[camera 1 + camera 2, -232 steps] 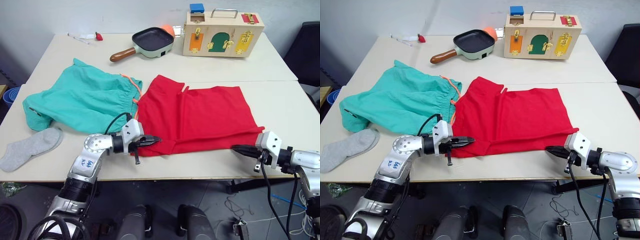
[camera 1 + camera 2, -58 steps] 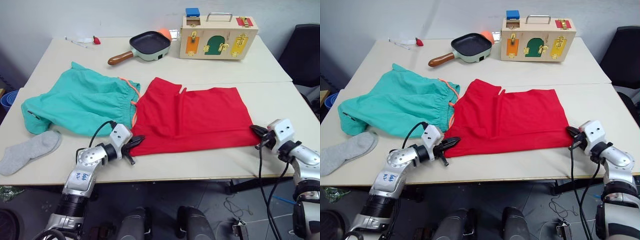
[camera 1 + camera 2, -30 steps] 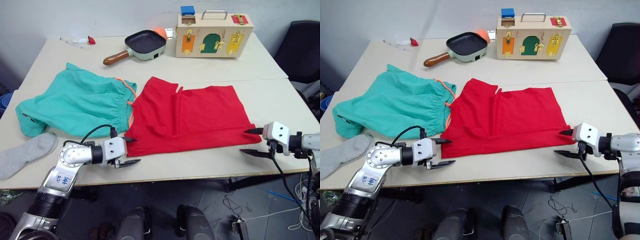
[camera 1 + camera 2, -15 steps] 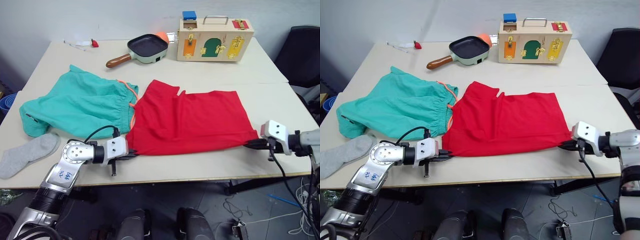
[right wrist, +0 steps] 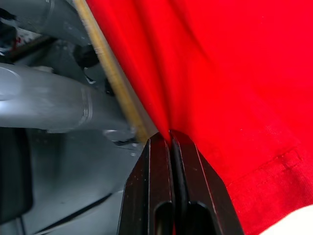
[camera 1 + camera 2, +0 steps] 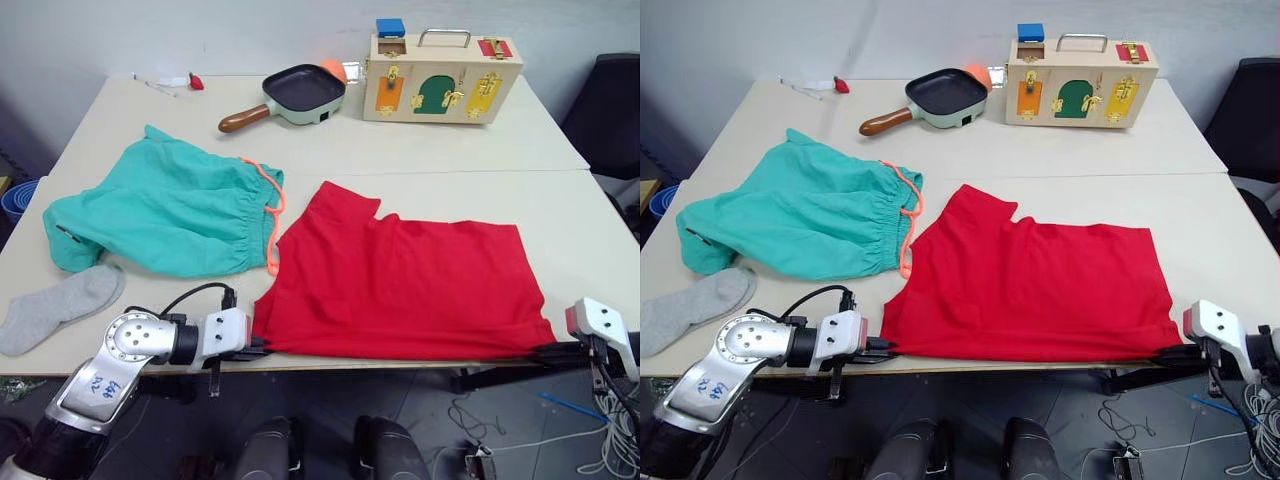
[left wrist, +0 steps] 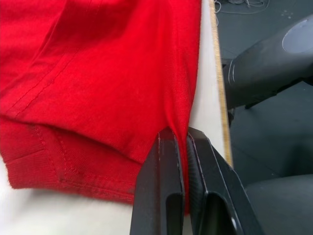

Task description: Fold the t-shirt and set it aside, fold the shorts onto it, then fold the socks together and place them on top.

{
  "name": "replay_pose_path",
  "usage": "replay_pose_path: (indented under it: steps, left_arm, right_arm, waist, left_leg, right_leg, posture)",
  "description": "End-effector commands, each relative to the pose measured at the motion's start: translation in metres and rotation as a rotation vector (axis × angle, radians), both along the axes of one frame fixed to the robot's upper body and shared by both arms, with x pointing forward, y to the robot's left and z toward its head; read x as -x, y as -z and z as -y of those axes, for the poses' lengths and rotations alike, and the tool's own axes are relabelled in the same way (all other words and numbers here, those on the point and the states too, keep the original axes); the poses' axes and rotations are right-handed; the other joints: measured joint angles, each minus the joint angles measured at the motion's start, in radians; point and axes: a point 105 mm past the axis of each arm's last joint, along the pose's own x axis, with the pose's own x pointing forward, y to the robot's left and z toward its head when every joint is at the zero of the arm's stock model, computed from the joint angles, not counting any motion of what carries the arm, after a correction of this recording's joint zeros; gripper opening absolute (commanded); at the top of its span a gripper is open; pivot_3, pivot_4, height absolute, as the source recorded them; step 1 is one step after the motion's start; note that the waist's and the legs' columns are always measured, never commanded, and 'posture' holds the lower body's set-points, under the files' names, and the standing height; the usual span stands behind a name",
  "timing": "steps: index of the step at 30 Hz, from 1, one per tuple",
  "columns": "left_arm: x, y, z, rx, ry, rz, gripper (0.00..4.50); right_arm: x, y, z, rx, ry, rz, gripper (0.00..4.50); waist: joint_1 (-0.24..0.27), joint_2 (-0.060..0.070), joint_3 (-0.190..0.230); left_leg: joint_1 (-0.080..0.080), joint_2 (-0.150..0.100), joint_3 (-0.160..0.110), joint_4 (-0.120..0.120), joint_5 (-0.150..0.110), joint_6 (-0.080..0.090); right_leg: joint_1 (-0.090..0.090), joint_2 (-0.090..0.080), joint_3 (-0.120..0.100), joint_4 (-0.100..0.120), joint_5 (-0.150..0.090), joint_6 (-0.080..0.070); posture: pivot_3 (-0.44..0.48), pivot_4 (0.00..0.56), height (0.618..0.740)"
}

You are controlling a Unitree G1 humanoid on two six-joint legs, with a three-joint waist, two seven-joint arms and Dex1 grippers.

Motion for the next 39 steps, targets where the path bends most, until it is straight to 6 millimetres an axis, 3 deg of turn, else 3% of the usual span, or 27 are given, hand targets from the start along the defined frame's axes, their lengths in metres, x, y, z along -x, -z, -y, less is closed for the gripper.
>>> replay_pose_path:
  steps: [1,3,5,10,14,17,18,24,28,32,39]
  left_arm:
    - [0.001,0.001,-0.009,-0.008,-0.048,-0.015,0.08]
    - [0.006,-0.004,-0.011,0.031,-0.054,-0.064,0.08]
    - [0.006,-0.016,-0.014,0.079,-0.046,-0.054,0.55]
    - [-0.011,-0.046,-0.039,0.142,-0.144,-0.071,2.00]
    - [-0.032,-0.078,-0.040,0.256,-0.185,-0.106,3.31]
    - [-0.049,-0.091,-0.029,0.299,-0.163,-0.145,4.27]
    - [-0.057,-0.093,-0.025,0.302,-0.161,-0.154,4.48]
    - [-0.132,-0.091,-0.006,0.274,-0.282,-0.058,4.48]
    - [-0.170,-0.084,0.005,0.262,-0.390,-0.035,4.48]
    - [-0.191,-0.081,0.014,0.276,-0.459,-0.030,4.48]
    - [-0.203,-0.070,0.026,0.262,-0.519,-0.061,4.48]
  right_arm:
    - [-0.003,-0.002,0.003,-0.016,0.060,0.048,0.00]
    - [-0.002,-0.008,0.003,-0.101,0.136,-0.001,0.00]
    - [-0.002,-0.012,0.012,0.001,0.070,0.098,0.42]
    - [0.002,-0.041,0.021,-0.145,0.169,0.015,2.00]
    - [-0.023,-0.070,0.030,-0.174,0.231,0.111,3.46]
    - [-0.053,-0.083,0.031,-0.196,0.269,0.215,4.48]
    - [-0.063,-0.088,0.030,-0.216,0.287,0.237,4.50]
    - [-0.128,-0.091,0.040,-0.155,0.525,0.398,4.50]
    - [-0.152,-0.088,0.034,-0.116,0.604,0.422,4.50]
    - [-0.170,-0.087,0.025,-0.115,0.681,0.431,4.50]
    - [-0.184,-0.082,0.019,-0.161,0.815,0.398,4.50]
  waist:
    - [0.000,0.000,0.000]
    - [-0.002,0.001,0.000]
    - [-0.003,0.002,0.001]
    - [-0.003,0.006,0.003]
    - [-0.004,0.006,0.004]
    - [-0.006,0.006,0.004]
    - [-0.006,0.006,0.004]
    - [-0.005,0.005,0.004]
    - [-0.006,0.004,0.004]
    - [-0.009,0.002,0.005]
    - [-0.028,0.001,0.006]
  left_leg:
    - [0.000,0.000,0.000,0.000,0.000,0.000]
    - [0.000,0.001,0.000,0.000,0.000,-0.001]
    - [0.000,0.001,0.002,0.000,0.001,0.000]
    - [0.000,0.001,0.004,0.001,0.001,0.000]
    - [0.000,0.001,0.006,0.002,0.002,0.001]
    - [0.000,0.001,0.009,0.002,0.002,0.000]
    - [0.000,0.001,0.010,0.002,0.002,0.000]
    - [-0.007,0.001,0.017,0.004,0.010,0.005]
    - [-0.014,0.000,0.017,0.005,0.014,0.006]
    - [-0.014,0.000,0.018,0.005,0.014,0.006]
    - [-0.014,0.001,0.018,0.007,0.015,0.008]
  right_leg:
    - [0.000,0.000,0.000,0.000,0.000,0.000]
    - [-0.001,0.000,0.000,0.000,0.000,0.000]
    - [-0.002,0.000,0.001,0.001,0.000,0.000]
    - [-0.003,0.000,0.001,0.001,0.000,0.000]
    - [-0.003,-0.001,0.002,0.001,0.000,0.000]
    - [-0.004,-0.001,0.002,0.001,0.000,0.000]
    - [-0.005,-0.001,0.002,0.002,0.000,0.000]
    - [-0.018,0.001,0.001,0.017,0.001,0.001]
    - [-0.024,0.007,-0.001,0.022,0.001,0.001]
    - [-0.024,0.008,-0.003,0.021,0.001,0.002]
    - [-0.024,0.007,-0.002,0.024,0.002,0.003]
  posture:
    - [0.000,0.150,0.740]
    - [0.000,0.150,0.740]
    - [0.000,0.150,0.740]
    - [0.000,0.150,0.740]
    - [0.000,0.150,0.740]
    - [0.000,0.150,0.740]
    - [0.000,0.150,0.740]
    - [0.000,0.150,0.740]
    - [0.000,0.150,0.740]
    - [0.000,0.150,0.740]
    - [0.000,0.150,0.740]
